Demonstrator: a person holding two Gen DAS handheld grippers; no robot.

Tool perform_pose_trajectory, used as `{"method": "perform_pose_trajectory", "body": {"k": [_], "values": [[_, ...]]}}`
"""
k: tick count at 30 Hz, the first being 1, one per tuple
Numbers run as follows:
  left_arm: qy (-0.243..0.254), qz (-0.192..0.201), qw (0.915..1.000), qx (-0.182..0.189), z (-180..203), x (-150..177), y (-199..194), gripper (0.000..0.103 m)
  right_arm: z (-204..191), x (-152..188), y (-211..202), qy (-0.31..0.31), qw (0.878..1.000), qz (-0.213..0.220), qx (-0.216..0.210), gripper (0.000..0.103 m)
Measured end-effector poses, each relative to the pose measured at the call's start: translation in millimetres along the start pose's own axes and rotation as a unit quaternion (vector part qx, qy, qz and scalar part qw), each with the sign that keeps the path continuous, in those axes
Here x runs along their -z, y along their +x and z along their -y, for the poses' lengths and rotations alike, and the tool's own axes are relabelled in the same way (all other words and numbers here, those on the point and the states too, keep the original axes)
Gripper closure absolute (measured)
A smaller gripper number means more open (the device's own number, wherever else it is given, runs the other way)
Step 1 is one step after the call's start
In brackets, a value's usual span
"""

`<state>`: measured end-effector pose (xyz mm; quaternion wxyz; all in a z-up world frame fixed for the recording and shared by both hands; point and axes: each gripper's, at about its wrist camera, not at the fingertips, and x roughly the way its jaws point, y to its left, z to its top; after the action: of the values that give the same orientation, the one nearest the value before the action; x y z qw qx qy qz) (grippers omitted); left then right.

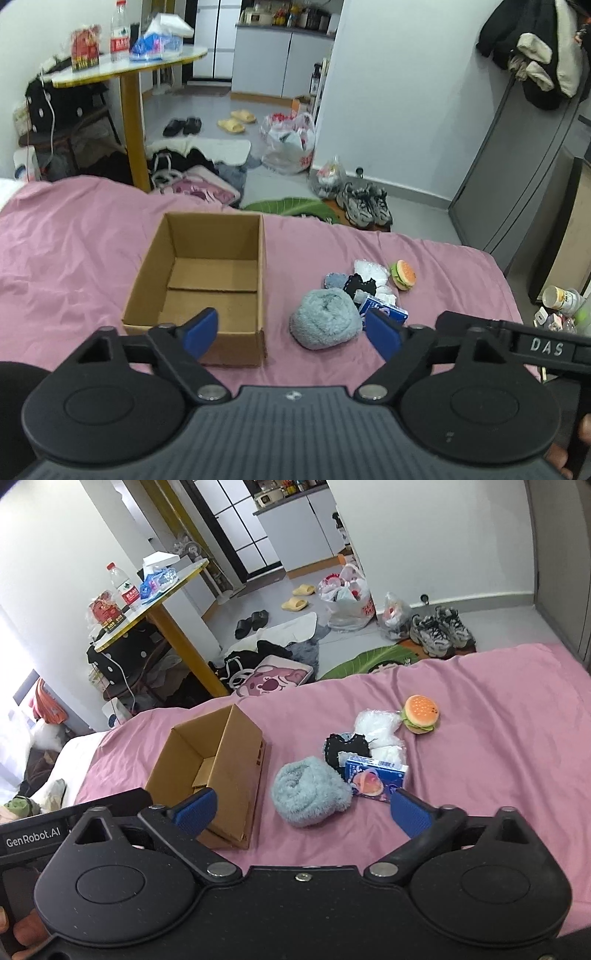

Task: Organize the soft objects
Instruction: 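Move the left gripper to the grey-blue plush ball and close on it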

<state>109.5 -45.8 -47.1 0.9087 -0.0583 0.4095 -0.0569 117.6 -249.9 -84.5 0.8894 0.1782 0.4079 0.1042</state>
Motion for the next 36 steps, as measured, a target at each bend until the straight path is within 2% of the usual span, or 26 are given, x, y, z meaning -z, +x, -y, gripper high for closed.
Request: {"method": "perform_pose_trajectory", "body": {"k": [2,5,6,12,16,19,21,23,25,27,36], "values": [[-0.001,-0.004,1.0000,0.001,2,-4,7,0.022,4,-2,9,0.016,1.000,-0.001,-0.011,0.011],[-0.002,-0.015,0.9999,0.004,5,-12,21,0.026,11,-6,23,0.036,0.999,-0.010,-0.020,0.026],[-0.007,-0.023,0.9997,0.006,5,-15,28,0.031,14,-6,26,0.043,0.999,-0.010,-0.025,0.029],[-0.012,-0.055,0.9983,0.013,9,-20,59,0.041,27,-1,45,0.056,0.998,-0.012,-0.022,0.031],[-0.007,-0.071,0.9973,0.016,12,-22,79,0.047,36,-5,54,0.081,0.995,-0.019,-0.047,0.034],[-0.007,-0.086,0.9961,0.017,13,-22,92,0.057,45,-7,67,0.112,0.991,-0.031,-0.067,0.047],[-0.011,-0.096,0.9952,0.020,13,-22,101,0.061,52,-8,76,0.130,0.988,-0.042,-0.076,0.060],[-0.013,-0.101,0.9946,0.019,13,-23,108,0.065,57,-8,84,0.147,0.984,-0.054,-0.082,0.065],[-0.016,-0.112,0.9934,0.020,15,-23,118,0.071,64,-8,90,0.166,0.980,-0.062,-0.087,0.065],[-0.020,-0.122,0.9922,0.021,14,-25,129,0.073,66,-7,94,0.173,0.978,-0.067,-0.091,0.065],[-0.032,-0.147,0.9885,0.012,15,-24,161,0.074,70,-5,117,0.197,0.970,-0.097,-0.101,0.064]]}}
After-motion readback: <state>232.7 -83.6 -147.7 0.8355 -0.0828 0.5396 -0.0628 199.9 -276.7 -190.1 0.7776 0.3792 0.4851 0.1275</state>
